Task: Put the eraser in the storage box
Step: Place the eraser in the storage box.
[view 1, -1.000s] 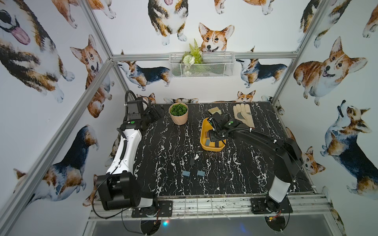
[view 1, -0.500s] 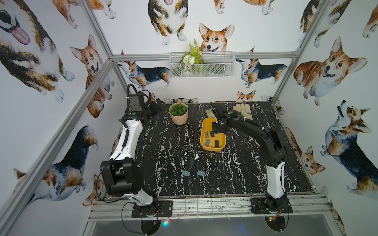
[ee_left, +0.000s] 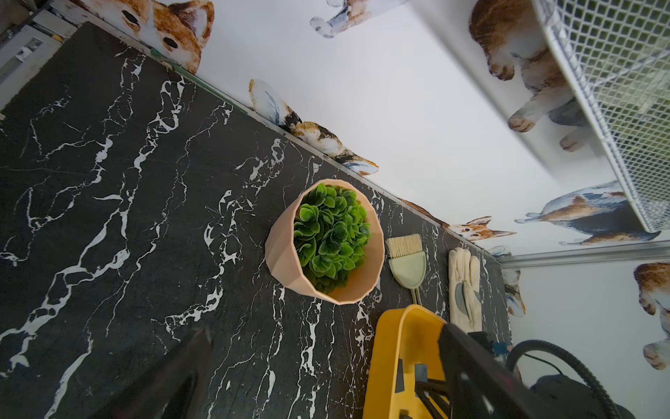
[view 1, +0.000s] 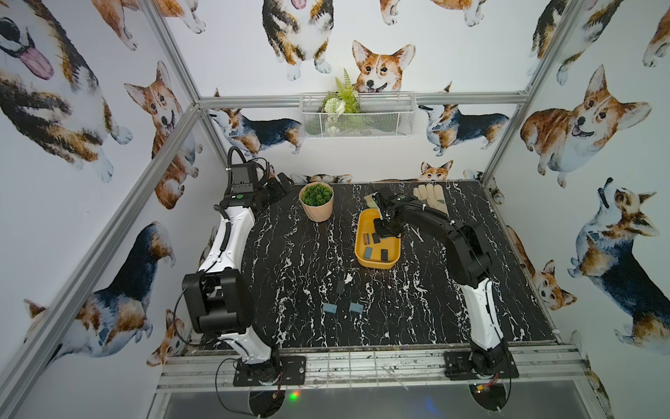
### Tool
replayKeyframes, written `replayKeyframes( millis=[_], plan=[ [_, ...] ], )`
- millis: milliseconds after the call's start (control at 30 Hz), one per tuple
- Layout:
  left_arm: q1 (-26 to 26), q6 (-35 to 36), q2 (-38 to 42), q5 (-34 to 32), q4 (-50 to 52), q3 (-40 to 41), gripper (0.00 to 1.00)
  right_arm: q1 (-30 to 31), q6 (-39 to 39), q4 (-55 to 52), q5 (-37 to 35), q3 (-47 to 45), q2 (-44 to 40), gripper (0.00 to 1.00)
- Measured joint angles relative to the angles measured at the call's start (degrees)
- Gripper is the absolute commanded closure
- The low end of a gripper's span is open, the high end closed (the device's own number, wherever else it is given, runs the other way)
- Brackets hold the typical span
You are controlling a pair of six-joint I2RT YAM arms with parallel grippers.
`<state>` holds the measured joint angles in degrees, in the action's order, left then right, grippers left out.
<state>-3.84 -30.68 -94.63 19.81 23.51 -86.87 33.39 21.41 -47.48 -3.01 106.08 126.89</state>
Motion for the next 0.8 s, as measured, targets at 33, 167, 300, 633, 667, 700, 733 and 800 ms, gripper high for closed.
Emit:
replayKeyframes(
  millis=[33,167,300,633,667,700,733,800],
  plan=[
    [0.0,0.0,0.0,0.0,0.0,0.0,0.0,0.0,0.0,-0.2,-0.2,0.3,0.3,0.72],
    [0.0,0.0,0.0,0.4,0.0,0.0,0.0,0.0,0.0,-1.3,-0.7,1.3,1.6,0.72],
    [0.0,0.0,0.0,0.5,0.0,0.0,0.0,0.0,0.0,-2.3,-1.5,2.6,2.7,0.72],
    [-0.3,0.0,0.0,0.9,-0.1,0.3,0.0,0.0,0.0,-4.2,-2.6,7.2,6.8,0.7],
    [-0.3,0.0,0.0,1.0,-0.1,0.4,0.0,0.0,0.0,-4.2,-2.7,7.5,7.0,0.69],
    [-0.3,0.0,0.0,1.1,-0.1,0.5,0.0,0.0,0.0,-4.3,-2.8,7.8,7.3,0.68],
    [-0.3,0.0,0.0,1.2,-0.1,0.5,0.0,0.0,0.0,-4.3,-2.8,7.9,7.4,0.67],
    [-0.4,0.0,0.0,1.2,-0.1,0.6,0.0,0.0,0.0,-4.5,-3.0,7.9,7.6,0.65]
  ],
)
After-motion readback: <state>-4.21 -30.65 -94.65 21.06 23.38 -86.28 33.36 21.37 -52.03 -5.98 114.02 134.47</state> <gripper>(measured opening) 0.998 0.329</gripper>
